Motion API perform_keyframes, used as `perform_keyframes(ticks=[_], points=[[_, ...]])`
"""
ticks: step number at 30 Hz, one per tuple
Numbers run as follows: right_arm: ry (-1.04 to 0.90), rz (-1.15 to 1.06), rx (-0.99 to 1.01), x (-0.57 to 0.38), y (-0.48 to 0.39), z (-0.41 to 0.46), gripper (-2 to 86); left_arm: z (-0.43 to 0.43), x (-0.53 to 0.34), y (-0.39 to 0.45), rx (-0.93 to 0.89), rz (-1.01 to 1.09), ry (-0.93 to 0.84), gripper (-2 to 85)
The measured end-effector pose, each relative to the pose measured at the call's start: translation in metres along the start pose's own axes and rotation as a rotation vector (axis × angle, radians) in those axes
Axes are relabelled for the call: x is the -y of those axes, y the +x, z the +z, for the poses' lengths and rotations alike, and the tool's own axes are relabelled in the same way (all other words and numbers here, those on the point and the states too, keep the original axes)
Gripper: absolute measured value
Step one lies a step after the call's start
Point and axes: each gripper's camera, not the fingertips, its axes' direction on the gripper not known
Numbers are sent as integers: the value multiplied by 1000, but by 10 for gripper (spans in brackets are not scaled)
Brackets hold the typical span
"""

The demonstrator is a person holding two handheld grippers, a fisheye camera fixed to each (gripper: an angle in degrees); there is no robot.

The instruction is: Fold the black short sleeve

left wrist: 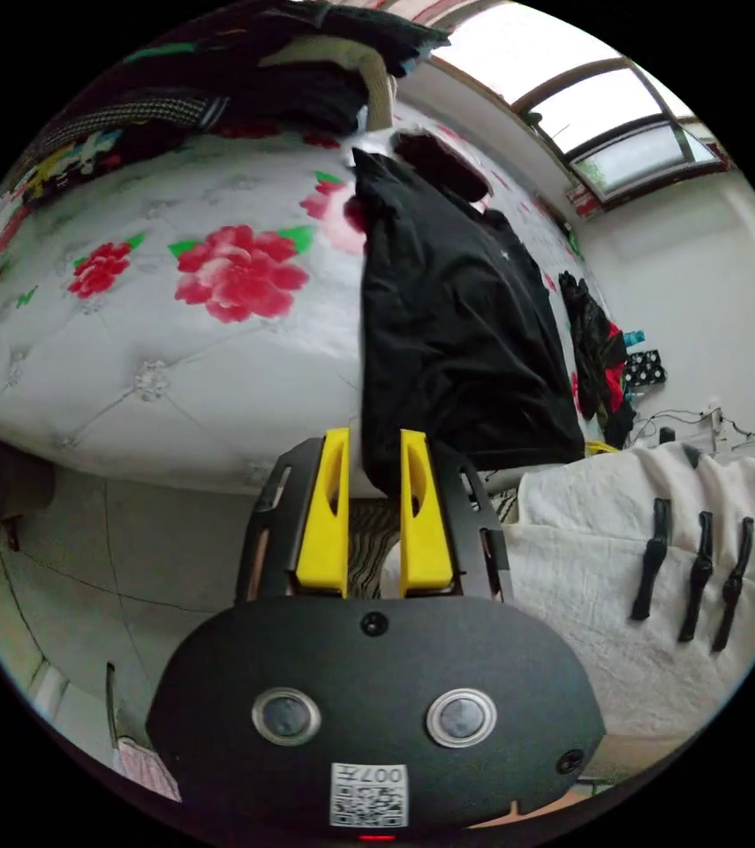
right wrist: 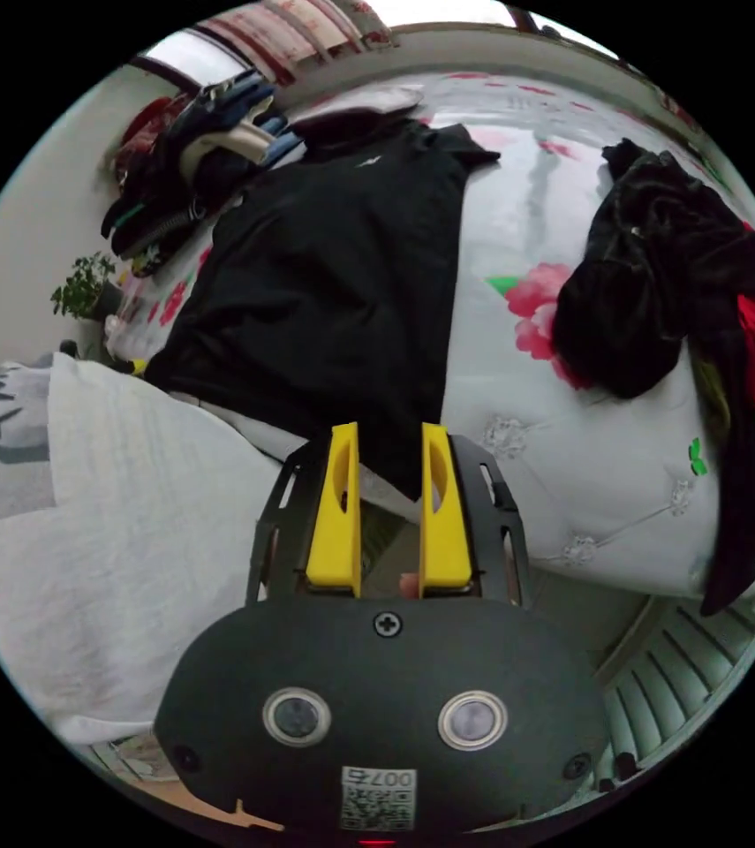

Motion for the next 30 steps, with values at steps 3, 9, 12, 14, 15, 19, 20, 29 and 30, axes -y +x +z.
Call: perform_keyframes(ticks=[3, 9, 12, 14, 15, 19, 20, 29, 30], points=[[-14, -26, -144, -4, -10, 15, 37, 27, 3, 24, 146, 37, -108, 63], [-37, -34, -146, 9, 1, -8, 1, -15, 17, 20, 163, 22, -69, -7], [146, -48, -136, 11, 3, -71, -1, -104, 22, 12, -62, -20, 173, -9], [334, -59, -88, 4, 4, -131, -2, -157, 22, 12, -165, 8, 309, -9], [371, -62, -66, 2, 6, -142, -2, -184, 22, 11, -191, 26, 352, -9], [379, -48, 92, -7, 25, -163, -3, -222, 18, 4, -198, 64, 342, -10], [328, -18, 112, -7, 34, -154, -3, -221, 18, 1, -194, 49, 326, -10], [331, 111, 329, 114, 97, -165, -3, -274, 165, -35, -345, -72, 371, -10], [376, 102, 338, 123, 96, -180, -3, -310, 192, -25, -371, -41, 431, -10]])
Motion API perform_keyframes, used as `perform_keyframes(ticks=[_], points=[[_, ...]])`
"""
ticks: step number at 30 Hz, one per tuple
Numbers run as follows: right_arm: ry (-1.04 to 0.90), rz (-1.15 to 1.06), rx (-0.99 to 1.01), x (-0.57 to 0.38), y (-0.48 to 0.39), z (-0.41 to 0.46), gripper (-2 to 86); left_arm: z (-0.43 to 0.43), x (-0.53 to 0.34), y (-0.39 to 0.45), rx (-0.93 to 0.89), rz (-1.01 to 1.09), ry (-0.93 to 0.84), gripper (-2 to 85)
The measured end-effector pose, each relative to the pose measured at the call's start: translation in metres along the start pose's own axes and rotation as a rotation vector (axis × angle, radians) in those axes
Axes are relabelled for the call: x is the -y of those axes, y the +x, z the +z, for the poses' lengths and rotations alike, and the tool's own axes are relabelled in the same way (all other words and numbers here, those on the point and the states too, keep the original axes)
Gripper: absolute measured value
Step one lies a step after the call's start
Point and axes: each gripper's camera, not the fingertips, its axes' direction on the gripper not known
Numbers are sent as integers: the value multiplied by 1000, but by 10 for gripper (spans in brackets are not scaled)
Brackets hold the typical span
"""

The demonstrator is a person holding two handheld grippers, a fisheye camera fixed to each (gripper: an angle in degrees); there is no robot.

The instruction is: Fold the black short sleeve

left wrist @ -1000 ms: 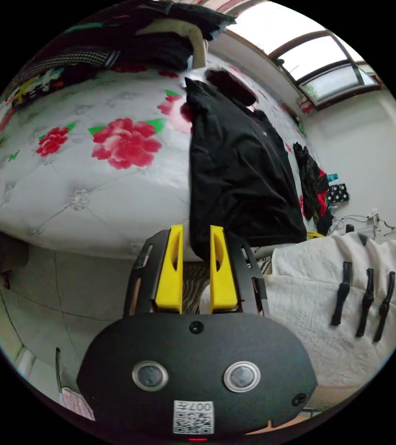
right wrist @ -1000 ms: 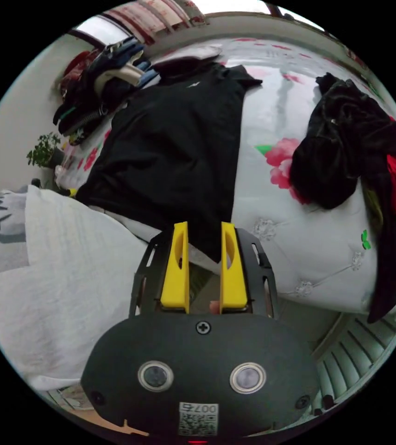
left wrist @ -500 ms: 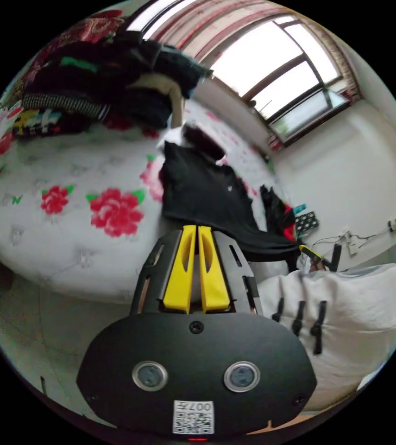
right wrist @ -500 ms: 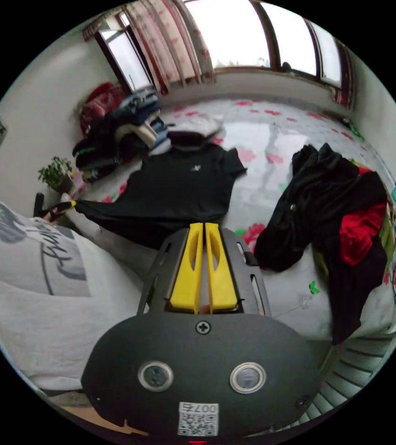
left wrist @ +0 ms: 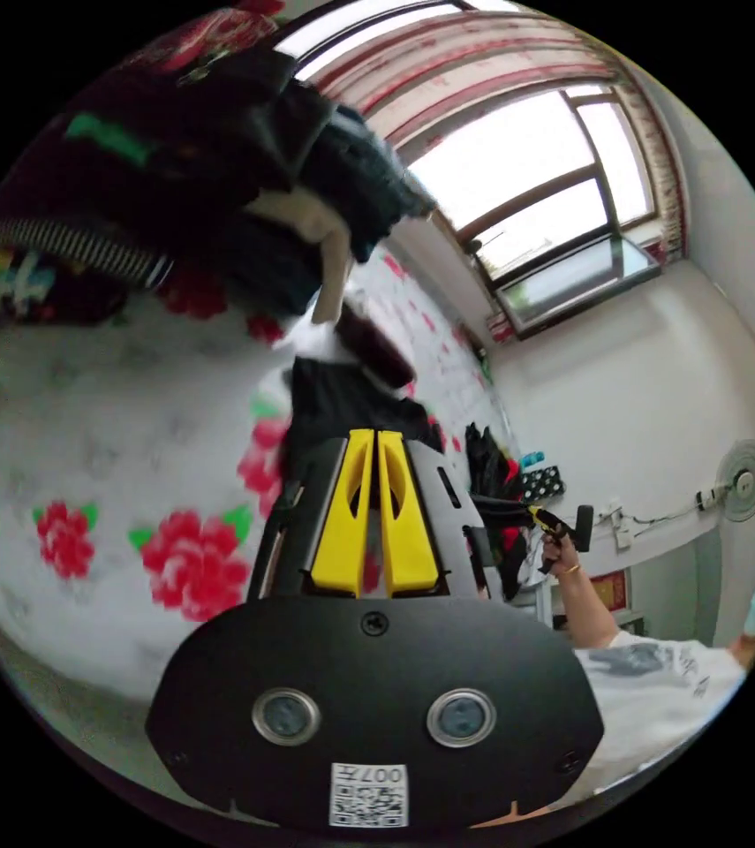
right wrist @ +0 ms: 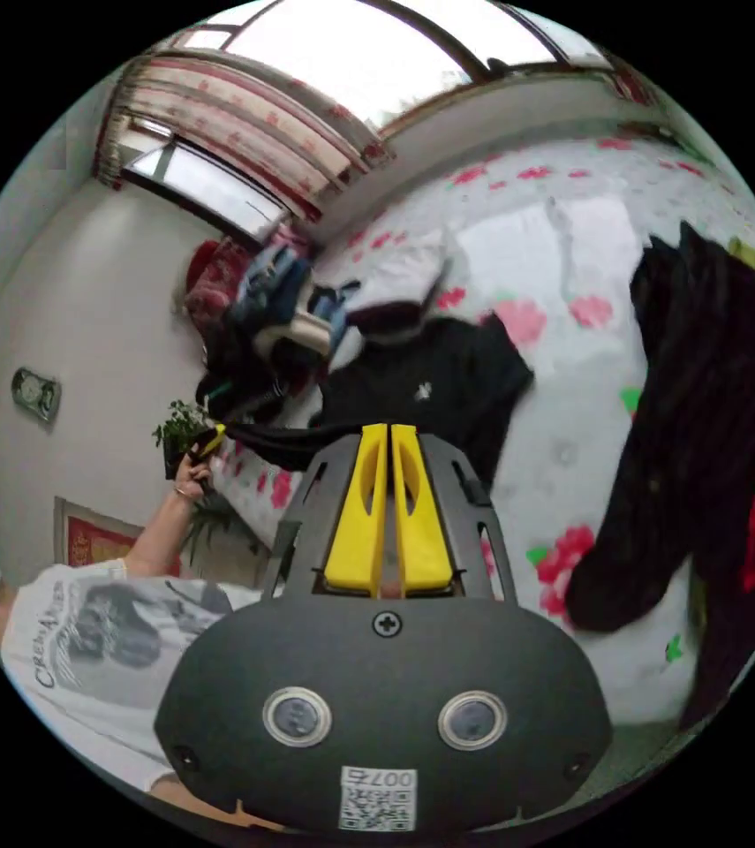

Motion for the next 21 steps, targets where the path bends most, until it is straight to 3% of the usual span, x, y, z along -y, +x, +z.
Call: perform_keyframes(ticks=[5, 11, 15, 21], points=[[417, -254, 153, 64, -98, -121, -3, -126, 100, 119, -132, 267, 242, -10], [558, -535, 152, 8, -166, -189, -3, -269, 64, 197, -130, 578, 362, -10], [499, -570, 143, -43, -161, -177, -3, -312, -14, 164, -89, 567, 332, -10], [162, -404, 39, -115, -108, -77, -3, -297, -149, 45, 76, 219, 189, -10]])
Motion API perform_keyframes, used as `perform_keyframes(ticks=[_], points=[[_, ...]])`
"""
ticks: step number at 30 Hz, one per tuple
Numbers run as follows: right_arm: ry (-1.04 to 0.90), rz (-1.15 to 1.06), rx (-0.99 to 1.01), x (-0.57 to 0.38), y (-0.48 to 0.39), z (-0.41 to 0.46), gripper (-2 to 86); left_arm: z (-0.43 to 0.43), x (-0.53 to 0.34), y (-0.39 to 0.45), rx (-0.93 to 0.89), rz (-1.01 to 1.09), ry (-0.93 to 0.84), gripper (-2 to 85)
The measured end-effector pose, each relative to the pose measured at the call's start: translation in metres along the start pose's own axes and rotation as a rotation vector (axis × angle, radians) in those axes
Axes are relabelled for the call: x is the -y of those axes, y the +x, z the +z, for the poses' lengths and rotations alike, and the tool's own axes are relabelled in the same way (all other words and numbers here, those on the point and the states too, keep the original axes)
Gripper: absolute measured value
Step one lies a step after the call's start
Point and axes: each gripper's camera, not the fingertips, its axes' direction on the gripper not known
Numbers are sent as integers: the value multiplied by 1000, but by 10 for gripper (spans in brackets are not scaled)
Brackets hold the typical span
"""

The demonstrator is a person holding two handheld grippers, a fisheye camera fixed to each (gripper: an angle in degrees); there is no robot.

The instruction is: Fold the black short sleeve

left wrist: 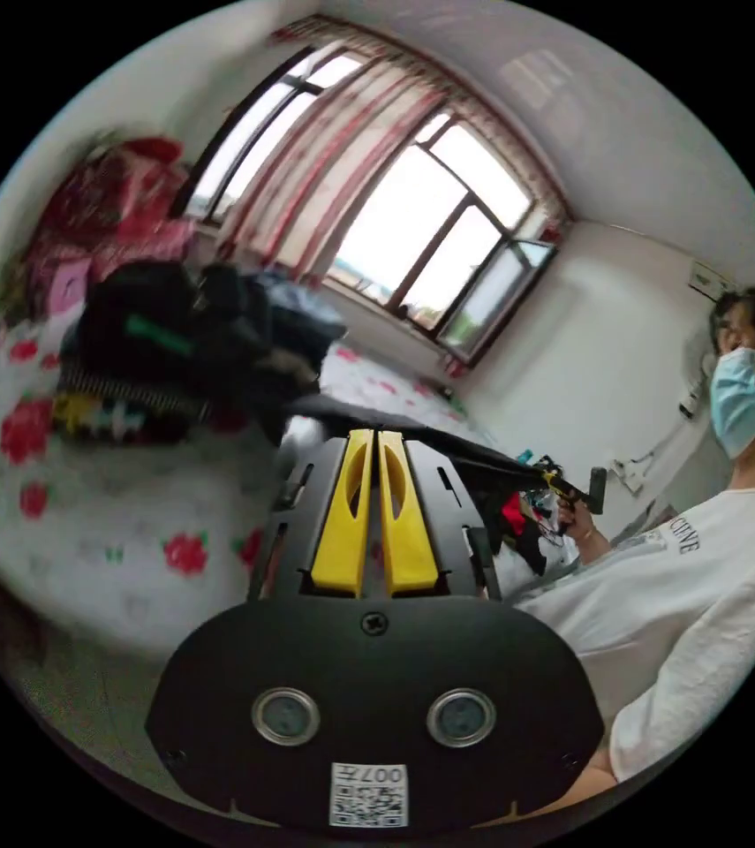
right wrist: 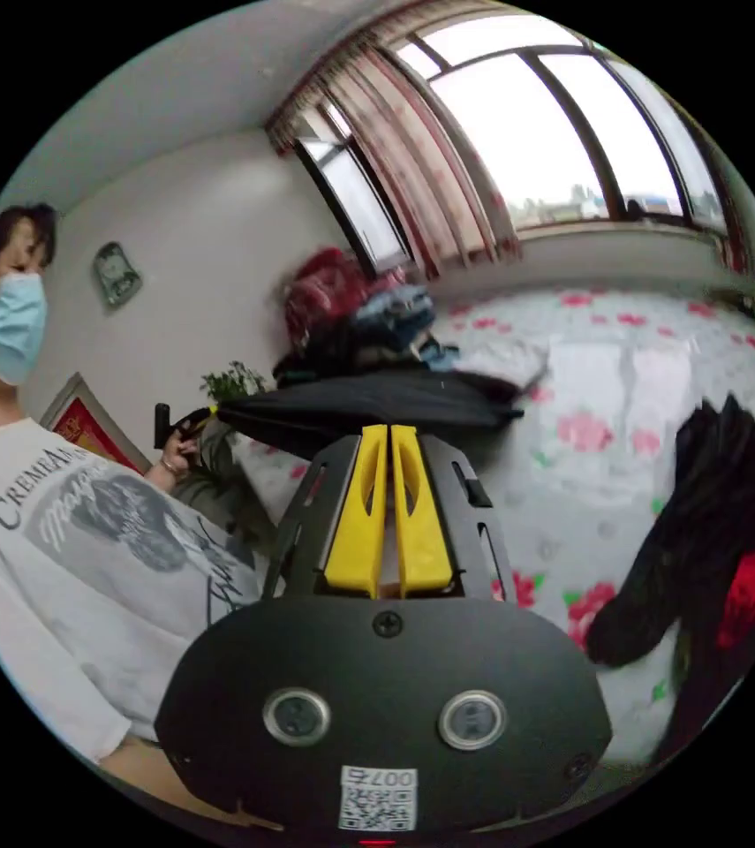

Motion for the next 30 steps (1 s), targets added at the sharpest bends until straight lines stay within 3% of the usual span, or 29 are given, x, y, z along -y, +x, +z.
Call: perform_keyframes(ticks=[2, 7, 12, 18, 23, 30], points=[[-177, 114, -15, -46, 20, 46, -3, 10, -50, -27, 74, -133, -55, -10], [-319, 304, 55, -108, 54, 90, -3, 27, -137, -82, 100, -429, -122, -10], [-356, 304, 97, -107, 66, 97, -3, 39, -121, -97, 128, -412, -158, -10], [-299, 328, 115, -32, 89, 122, 1, 94, -50, -163, 113, -403, -182, -5], [-300, 429, -36, 56, 128, 198, 20, 181, 10, -239, 152, -493, -258, 44], [-424, 511, -163, 36, 138, 253, 34, 226, 10, -256, 254, -380, -424, 80]])
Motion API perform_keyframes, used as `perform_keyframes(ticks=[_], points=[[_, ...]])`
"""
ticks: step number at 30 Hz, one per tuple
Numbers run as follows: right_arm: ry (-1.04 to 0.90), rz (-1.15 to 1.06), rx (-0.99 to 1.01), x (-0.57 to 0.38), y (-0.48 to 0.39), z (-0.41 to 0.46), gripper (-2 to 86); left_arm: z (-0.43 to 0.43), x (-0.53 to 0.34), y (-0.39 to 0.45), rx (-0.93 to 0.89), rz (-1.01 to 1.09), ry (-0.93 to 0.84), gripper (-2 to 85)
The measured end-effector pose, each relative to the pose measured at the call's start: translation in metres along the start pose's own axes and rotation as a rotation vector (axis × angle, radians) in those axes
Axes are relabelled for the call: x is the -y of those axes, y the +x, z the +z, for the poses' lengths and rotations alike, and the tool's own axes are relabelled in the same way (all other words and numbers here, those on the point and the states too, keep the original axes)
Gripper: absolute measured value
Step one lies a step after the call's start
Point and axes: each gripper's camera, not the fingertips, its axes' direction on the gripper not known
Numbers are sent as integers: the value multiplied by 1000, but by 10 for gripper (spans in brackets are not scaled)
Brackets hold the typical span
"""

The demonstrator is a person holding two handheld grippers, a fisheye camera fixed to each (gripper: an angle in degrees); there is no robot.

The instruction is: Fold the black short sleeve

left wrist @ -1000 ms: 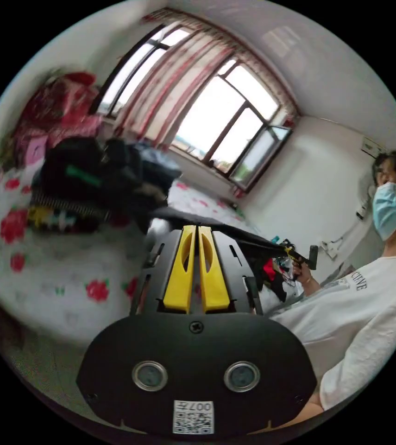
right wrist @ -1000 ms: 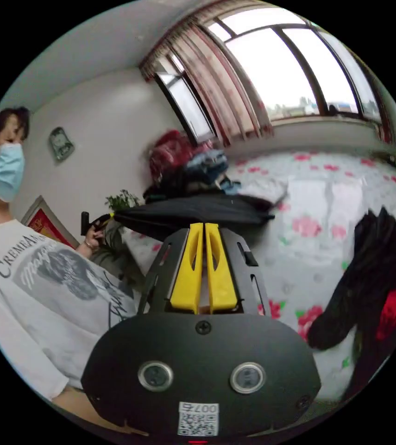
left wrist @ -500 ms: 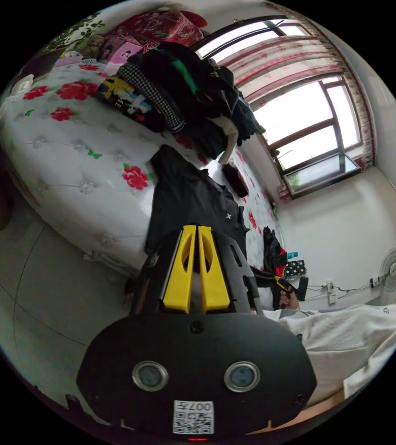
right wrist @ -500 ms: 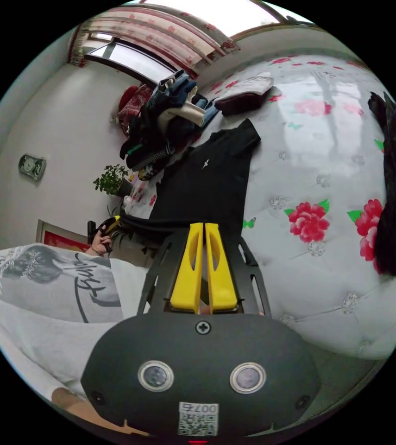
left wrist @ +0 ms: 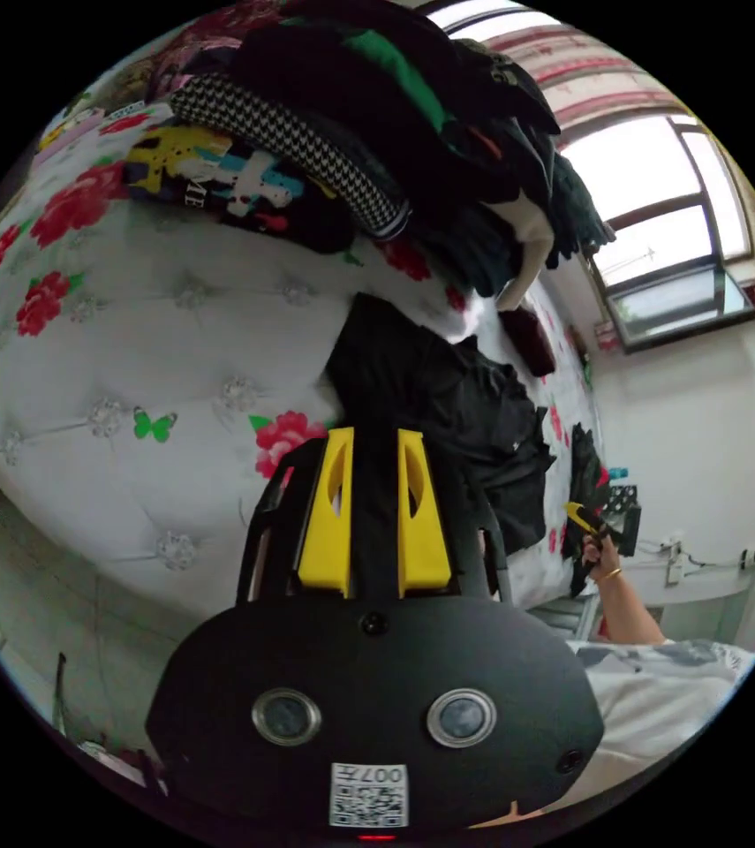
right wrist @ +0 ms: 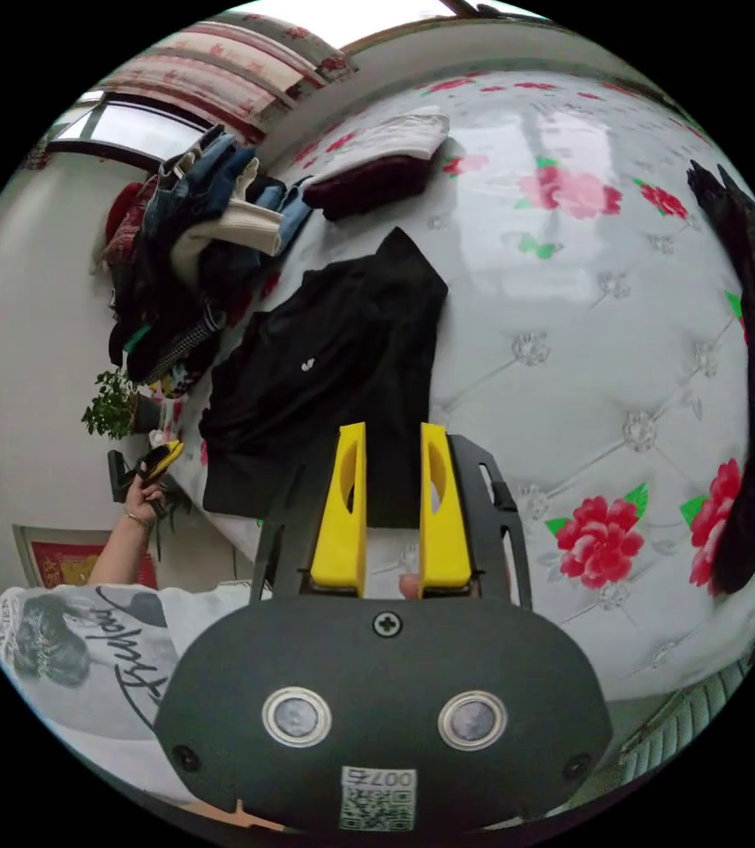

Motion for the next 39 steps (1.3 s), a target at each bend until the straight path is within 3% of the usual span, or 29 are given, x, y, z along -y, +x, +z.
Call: perform_keyframes(ticks=[8, 15, 19, 24, 32, 39], points=[[-94, -86, -177, -13, -18, 39, 39, 59, -91, 25, 73, 64, -167, 82], [-164, -140, -241, -2, -26, 66, 16, 100, -95, 65, 312, 210, -227, 25], [-130, -200, -224, -7, -28, 45, 1, 93, -89, 62, 223, 158, -250, -6], [-31, -243, -92, -6, -23, -2, -2, 45, -79, 79, 69, 193, -132, -9], [-67, -93, -38, -33, 31, 26, 5, 64, -99, 54, 50, 124, -228, -9], [-44, -126, -104, -43, 34, 39, 14, 68, -108, 54, 94, 108, -253, -9]])
